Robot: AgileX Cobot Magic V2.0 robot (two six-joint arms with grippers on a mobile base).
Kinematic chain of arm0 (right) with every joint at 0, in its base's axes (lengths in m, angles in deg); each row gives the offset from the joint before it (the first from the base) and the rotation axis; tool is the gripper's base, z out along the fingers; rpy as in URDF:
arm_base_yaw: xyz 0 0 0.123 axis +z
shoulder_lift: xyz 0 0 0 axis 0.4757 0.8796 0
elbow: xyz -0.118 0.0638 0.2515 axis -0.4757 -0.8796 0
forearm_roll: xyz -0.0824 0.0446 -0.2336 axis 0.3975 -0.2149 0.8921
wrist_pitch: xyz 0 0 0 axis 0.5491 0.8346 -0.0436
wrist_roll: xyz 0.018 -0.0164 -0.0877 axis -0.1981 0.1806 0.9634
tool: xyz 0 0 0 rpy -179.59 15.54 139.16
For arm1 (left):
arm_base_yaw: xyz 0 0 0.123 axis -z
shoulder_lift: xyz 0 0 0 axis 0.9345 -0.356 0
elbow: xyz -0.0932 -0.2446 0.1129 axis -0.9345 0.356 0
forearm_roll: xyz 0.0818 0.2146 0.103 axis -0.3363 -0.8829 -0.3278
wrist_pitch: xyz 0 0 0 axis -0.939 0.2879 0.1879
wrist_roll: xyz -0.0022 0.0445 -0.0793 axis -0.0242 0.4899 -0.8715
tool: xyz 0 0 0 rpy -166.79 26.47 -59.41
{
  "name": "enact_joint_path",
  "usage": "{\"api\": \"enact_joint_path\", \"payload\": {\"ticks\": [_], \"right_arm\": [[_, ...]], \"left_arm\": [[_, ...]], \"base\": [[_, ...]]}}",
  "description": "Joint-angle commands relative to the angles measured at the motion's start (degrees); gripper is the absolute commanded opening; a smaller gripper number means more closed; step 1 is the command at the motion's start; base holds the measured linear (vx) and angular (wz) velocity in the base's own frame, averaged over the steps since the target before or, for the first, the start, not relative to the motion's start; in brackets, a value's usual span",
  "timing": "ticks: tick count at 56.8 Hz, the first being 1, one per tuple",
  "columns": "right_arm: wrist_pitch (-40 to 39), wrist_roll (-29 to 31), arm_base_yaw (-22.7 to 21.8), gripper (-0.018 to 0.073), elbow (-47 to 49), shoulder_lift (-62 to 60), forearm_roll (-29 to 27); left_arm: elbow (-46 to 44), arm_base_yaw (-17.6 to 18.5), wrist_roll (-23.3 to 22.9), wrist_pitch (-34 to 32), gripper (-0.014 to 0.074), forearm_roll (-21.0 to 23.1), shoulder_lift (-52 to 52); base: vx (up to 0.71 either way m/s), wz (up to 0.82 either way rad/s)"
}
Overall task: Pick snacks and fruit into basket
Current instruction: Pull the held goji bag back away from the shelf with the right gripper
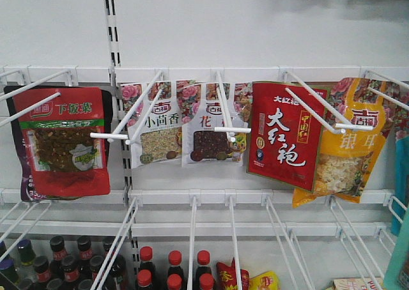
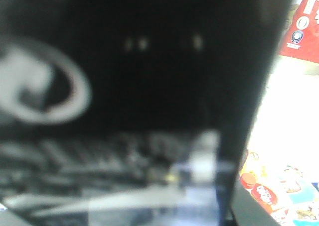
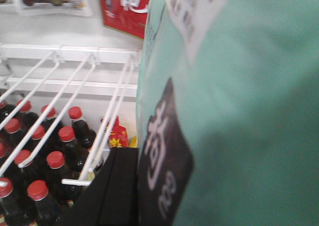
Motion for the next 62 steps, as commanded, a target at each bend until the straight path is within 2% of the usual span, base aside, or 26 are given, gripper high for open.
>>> {"api": "enact_joint_path", "payload": {"ticks": [1, 6, 11, 62], "right_arm": [[-7.0, -2.7, 2.6, -0.0003, 1.8, 0.1, 4.5], [-9.3, -7.2, 3.5, -0.0003, 1.8, 0.1, 9.2], [-11.7, -11.3, 3.4, -0.0003, 1.8, 0.1, 11.3], [-7.6, -11.3, 3.4, -0.0001, 1.8, 0.1, 10.8]], "left_arm": [[-1.9, 0.0, 0.0, -5.9, -0.0003, -0.2, -0.1], [-1.9, 0.0, 0.0, -5.9, -0.0003, -0.2, -0.1], [-1.9, 0.0, 0.0, -5.9, -0.0003, -0.2, -0.1], [-1.9, 0.0, 0.0, -5.9, -0.0003, -0.2, -0.1]], "base": [[0.00, 0.00], [0.00, 0.00], [0.00, 0.00], [0.00, 0.00]]}}
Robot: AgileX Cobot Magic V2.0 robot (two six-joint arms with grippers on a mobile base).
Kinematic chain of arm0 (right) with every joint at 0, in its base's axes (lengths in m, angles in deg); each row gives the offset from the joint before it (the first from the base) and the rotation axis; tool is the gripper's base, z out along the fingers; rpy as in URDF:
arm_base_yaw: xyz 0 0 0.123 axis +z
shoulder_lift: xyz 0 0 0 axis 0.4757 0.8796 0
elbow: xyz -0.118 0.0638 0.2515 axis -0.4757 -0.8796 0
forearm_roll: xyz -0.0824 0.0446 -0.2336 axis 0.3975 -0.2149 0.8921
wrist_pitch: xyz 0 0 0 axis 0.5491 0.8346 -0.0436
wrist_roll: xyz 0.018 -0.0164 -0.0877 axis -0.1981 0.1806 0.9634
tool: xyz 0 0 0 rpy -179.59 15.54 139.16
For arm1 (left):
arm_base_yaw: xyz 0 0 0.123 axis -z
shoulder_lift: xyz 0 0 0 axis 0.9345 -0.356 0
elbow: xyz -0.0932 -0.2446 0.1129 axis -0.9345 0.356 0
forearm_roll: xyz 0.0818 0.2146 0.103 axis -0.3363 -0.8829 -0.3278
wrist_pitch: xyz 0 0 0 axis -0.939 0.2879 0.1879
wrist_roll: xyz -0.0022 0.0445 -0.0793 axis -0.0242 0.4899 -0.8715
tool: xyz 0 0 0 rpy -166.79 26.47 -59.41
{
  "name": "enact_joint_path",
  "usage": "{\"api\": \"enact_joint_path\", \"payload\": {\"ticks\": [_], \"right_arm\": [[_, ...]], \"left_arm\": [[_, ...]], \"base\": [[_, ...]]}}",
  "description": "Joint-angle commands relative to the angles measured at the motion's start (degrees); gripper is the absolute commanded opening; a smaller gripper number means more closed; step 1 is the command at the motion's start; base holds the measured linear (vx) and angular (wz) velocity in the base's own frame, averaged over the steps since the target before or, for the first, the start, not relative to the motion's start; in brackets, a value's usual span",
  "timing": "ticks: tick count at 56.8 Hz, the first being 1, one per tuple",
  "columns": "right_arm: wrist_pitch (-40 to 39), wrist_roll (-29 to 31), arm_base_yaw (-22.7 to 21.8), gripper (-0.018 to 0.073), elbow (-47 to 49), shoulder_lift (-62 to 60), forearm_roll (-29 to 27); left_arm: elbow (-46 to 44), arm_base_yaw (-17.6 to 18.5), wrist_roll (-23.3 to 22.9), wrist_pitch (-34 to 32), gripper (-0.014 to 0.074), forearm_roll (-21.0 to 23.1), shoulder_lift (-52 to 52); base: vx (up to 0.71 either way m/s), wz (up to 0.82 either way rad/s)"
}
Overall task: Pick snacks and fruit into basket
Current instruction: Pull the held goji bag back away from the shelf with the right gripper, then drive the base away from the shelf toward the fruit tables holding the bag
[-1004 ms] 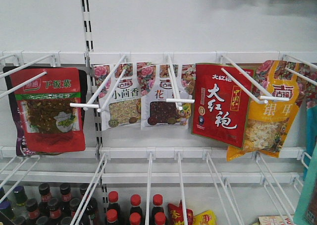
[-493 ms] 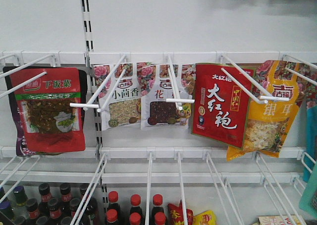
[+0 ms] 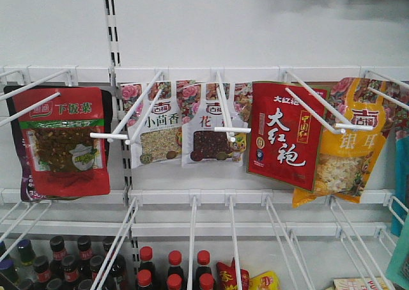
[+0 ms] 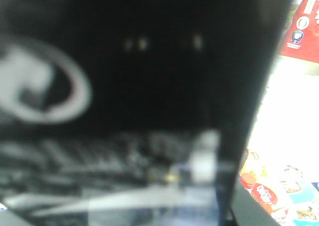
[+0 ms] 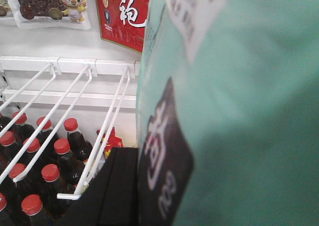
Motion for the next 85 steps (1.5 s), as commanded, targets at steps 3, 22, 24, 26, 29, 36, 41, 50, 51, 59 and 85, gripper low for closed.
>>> {"api": "enact_joint_path", "payload": {"ticks": [3, 22, 24, 26, 29, 36, 41, 50, 51, 59, 85], "right_arm": [[-5.0, 0.0, 0.2, 0.0000, 1.8, 0.1, 0.6], [-4.9, 0.0, 0.2, 0.0000, 1.8, 0.1, 0.6], [-4.9, 0.0, 0.2, 0.0000, 1.8, 0.1, 0.6], [-4.9, 0.0, 0.2, 0.0000, 1.8, 0.1, 0.6], [-4.9, 0.0, 0.2, 0.0000, 1.8, 0.1, 0.6], [-4.9, 0.0, 0.2, 0.0000, 1.8, 0.1, 0.6], [-4.9, 0.0, 0.2, 0.0000, 1.8, 0.1, 0.6], [-4.9, 0.0, 0.2, 0.0000, 1.8, 0.1, 0.6], [-4.9, 0.0, 0.2, 0.0000, 1.8, 0.1, 0.6], [-4.9, 0.0, 0.2, 0.0000, 1.8, 0.1, 0.6], [-4.9, 0.0, 0.2, 0.0000, 1.8, 0.1, 0.6]], "left_arm": [[-1.9, 0.0, 0.0, -5.9, -0.0003, -0.2, -0.1], [-1.9, 0.0, 0.0, -5.8, -0.0003, -0.2, -0.1], [-1.9, 0.0, 0.0, -5.8, -0.0003, -0.2, -0.1], [-1.9, 0.0, 0.0, -5.8, -0.0003, -0.2, -0.1], [-1.9, 0.0, 0.0, -5.8, -0.0003, -0.2, -0.1], [-1.9, 0.0, 0.0, -5.8, -0.0003, -0.2, -0.1], [-1.9, 0.0, 0.0, -5.8, -0.0003, -0.2, -0.1], [-1.9, 0.0, 0.0, -5.8, -0.0003, -0.2, -0.1], [-1.9, 0.0, 0.0, -5.8, -0.0003, -0.2, -0.1], [-1.9, 0.0, 0.0, -5.8, -0.0003, -0.2, -0.1], [-1.9, 0.0, 0.0, -5.8, -0.0003, -0.2, -0.1]], "base": [[0.00, 0.00], [0.00, 0.00], [0.00, 0.00], [0.00, 0.00], [0.00, 0.01], [0.00, 0.02], [-0.01, 0.03], [-0.04, 0.07], [-0.06, 0.09], [-0.09, 0.11], [-0.20, 0.08]]}}
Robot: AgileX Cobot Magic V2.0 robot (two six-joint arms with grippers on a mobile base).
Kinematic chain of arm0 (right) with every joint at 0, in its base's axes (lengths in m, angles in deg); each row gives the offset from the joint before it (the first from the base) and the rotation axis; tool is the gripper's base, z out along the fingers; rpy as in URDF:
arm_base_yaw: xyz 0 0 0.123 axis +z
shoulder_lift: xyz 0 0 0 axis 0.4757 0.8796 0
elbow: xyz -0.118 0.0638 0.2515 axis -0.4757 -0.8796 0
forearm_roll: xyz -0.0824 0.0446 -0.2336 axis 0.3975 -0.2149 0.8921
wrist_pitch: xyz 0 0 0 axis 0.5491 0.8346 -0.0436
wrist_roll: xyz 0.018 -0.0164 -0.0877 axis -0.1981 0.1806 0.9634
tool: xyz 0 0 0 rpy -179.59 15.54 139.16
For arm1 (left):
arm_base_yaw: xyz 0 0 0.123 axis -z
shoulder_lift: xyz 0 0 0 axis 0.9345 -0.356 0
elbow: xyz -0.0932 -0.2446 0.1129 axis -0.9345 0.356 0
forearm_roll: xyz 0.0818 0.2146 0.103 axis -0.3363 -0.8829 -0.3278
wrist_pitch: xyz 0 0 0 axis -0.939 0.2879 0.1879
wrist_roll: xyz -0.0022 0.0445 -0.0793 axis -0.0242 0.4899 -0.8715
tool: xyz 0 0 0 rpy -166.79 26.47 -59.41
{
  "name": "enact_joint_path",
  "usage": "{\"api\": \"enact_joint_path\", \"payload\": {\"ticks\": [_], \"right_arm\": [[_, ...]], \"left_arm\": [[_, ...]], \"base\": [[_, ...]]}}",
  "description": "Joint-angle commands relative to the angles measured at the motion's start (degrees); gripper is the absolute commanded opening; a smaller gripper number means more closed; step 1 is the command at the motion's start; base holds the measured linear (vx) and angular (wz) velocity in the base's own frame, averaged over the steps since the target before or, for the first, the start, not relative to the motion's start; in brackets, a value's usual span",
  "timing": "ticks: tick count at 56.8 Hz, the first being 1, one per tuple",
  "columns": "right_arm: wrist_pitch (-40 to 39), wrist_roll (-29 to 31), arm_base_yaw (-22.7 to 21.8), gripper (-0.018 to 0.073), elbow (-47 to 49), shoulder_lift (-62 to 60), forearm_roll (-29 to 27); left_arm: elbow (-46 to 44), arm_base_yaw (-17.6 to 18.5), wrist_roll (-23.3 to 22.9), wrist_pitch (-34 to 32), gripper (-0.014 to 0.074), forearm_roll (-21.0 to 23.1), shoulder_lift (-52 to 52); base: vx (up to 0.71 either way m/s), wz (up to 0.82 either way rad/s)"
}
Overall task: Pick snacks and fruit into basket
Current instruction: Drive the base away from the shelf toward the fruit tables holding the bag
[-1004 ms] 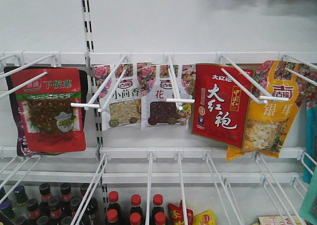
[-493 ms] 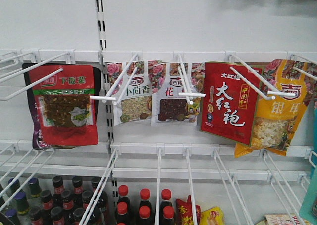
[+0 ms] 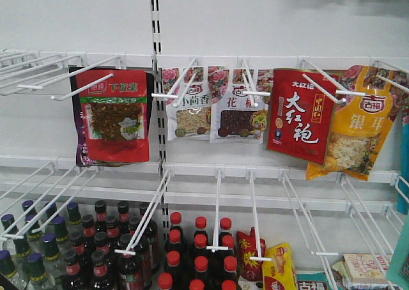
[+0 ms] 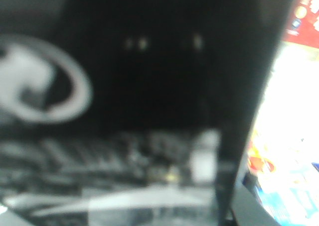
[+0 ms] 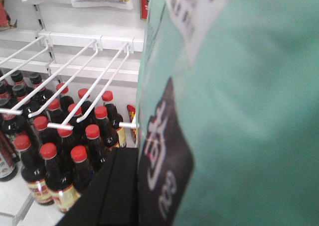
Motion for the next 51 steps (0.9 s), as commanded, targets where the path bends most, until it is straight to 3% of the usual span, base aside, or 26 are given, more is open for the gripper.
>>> {"api": "enact_joint_path", "payload": {"ticks": [1, 51], "right_arm": [[-5.2, 0.0, 0.2, 0.0000, 1.8, 0.1, 0.5], [-5.2, 0.0, 0.2, 0.0000, 1.8, 0.1, 0.5]], "left_arm": [[-1.9, 0.0, 0.0, -5.9, -0.0003, -0.2, -0.1], [-1.9, 0.0, 0.0, -5.8, -0.0003, -0.2, -0.1]], "base": [[-0.25, 0.03], [-0.26, -0.02]]}}
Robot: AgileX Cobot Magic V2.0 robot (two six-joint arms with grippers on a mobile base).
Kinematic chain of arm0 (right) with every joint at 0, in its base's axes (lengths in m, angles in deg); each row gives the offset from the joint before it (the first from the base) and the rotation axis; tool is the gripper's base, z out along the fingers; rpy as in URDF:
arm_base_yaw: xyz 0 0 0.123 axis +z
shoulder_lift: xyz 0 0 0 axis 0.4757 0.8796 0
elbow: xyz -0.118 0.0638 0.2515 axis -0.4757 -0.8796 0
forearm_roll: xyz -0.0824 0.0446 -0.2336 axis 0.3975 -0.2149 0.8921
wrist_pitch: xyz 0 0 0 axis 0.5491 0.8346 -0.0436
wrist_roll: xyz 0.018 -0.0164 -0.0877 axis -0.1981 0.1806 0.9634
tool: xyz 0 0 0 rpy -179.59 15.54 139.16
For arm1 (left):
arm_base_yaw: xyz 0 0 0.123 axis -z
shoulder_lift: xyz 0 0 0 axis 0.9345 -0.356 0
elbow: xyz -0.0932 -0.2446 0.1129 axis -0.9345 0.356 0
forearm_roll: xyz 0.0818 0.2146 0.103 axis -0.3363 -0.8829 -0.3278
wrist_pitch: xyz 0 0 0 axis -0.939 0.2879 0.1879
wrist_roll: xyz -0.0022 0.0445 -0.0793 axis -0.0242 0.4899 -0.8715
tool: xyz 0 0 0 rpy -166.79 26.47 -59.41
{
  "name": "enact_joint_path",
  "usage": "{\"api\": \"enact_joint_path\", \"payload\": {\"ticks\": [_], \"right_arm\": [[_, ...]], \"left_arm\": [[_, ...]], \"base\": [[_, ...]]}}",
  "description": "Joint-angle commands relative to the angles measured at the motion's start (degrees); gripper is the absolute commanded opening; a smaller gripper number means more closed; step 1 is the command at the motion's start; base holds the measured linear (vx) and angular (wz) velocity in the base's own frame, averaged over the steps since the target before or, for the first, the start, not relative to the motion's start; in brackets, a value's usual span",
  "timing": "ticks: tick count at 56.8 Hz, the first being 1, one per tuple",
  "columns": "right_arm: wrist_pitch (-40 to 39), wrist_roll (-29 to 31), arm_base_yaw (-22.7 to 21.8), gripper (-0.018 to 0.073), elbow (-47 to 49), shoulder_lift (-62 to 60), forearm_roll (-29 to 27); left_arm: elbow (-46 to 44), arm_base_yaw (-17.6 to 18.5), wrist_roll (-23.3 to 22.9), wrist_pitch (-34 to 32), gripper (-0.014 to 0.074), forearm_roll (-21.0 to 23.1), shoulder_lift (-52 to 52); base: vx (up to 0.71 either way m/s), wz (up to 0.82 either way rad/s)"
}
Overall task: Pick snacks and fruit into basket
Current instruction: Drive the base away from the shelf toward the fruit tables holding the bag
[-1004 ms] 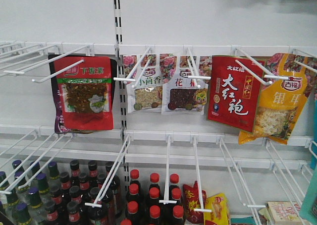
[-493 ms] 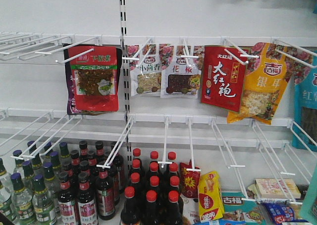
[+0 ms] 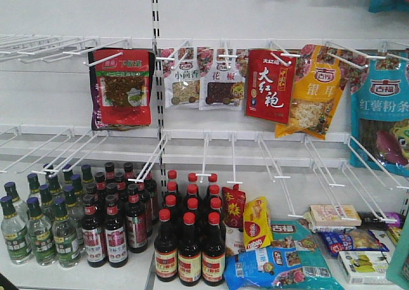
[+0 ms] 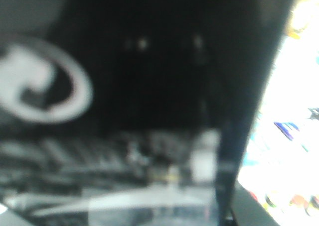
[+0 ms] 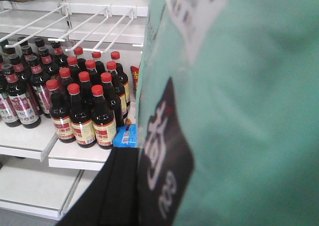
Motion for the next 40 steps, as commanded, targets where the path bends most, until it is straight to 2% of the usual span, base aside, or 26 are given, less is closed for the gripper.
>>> {"api": "enact_joint_path", "payload": {"ticks": [1, 40], "right_arm": [[-5.2, 0.0, 0.2, 0.0000, 1.8, 0.1, 0.5], [-5.2, 0.0, 0.2, 0.0000, 1.8, 0.1, 0.5]], "left_arm": [[-1.9, 0.0, 0.0, -5.8, -0.0003, -0.2, -0.1], [-1.9, 0.0, 0.0, -5.9, -0.0003, -0.2, -0.1]], "base": [[-0.26, -0.06], [-0.26, -0.07]]}}
